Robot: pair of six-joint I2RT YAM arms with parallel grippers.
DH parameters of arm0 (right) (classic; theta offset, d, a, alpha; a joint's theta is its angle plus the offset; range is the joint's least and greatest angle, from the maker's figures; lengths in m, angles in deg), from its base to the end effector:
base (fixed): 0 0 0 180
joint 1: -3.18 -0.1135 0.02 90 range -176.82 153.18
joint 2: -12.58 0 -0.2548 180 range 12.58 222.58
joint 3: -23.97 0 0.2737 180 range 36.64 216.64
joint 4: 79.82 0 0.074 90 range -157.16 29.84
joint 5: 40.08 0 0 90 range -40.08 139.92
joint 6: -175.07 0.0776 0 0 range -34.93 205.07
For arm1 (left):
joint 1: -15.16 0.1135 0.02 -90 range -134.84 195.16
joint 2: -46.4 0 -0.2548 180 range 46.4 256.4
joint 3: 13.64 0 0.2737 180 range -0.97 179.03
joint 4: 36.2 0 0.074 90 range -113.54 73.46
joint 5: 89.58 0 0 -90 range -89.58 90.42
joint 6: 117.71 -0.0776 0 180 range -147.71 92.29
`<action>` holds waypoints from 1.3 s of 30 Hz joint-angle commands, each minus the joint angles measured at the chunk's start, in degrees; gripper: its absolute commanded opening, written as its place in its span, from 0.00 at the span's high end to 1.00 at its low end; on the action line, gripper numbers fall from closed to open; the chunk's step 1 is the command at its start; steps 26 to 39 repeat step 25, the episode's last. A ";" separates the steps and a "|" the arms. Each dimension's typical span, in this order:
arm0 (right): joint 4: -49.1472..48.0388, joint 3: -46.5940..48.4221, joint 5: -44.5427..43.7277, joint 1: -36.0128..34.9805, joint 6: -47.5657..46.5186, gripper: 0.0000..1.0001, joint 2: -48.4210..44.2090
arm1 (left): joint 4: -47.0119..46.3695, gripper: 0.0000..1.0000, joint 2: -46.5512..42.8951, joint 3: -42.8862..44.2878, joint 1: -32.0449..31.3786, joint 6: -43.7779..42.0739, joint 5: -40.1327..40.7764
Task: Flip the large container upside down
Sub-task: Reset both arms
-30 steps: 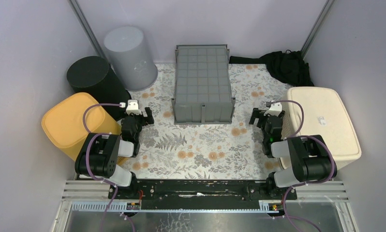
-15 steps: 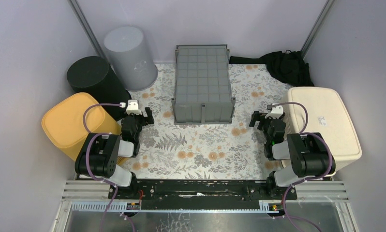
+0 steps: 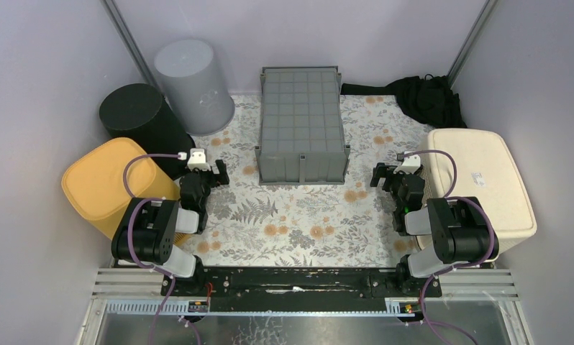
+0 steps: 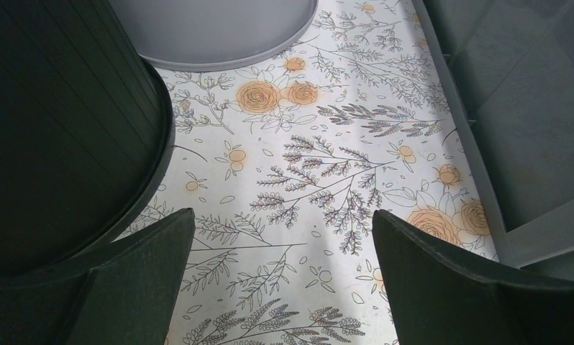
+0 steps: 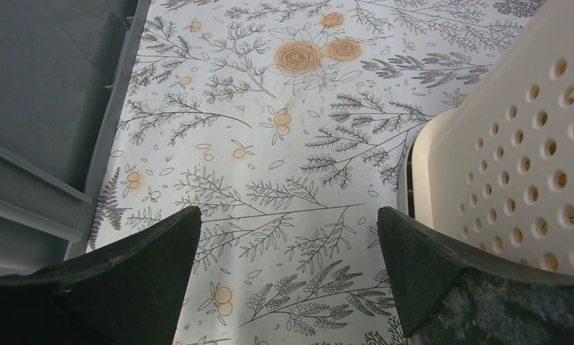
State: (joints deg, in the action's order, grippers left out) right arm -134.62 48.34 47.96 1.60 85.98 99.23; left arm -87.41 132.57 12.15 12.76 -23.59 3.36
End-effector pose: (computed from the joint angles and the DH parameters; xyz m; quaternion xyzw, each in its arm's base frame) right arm 0.2827 0.0051 0.1058 0.0069 0.7517 0.0015 0.6595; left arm 0.2877 -0.0081 0.1057 -0.0281 0.7608 -0.0174 0.6482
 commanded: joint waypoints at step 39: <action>-1.82 1.06 -1.54 1.15 -0.81 0.01 0.01 | -6.17 0.00 0.50 -0.56 0.97 1.25 4.27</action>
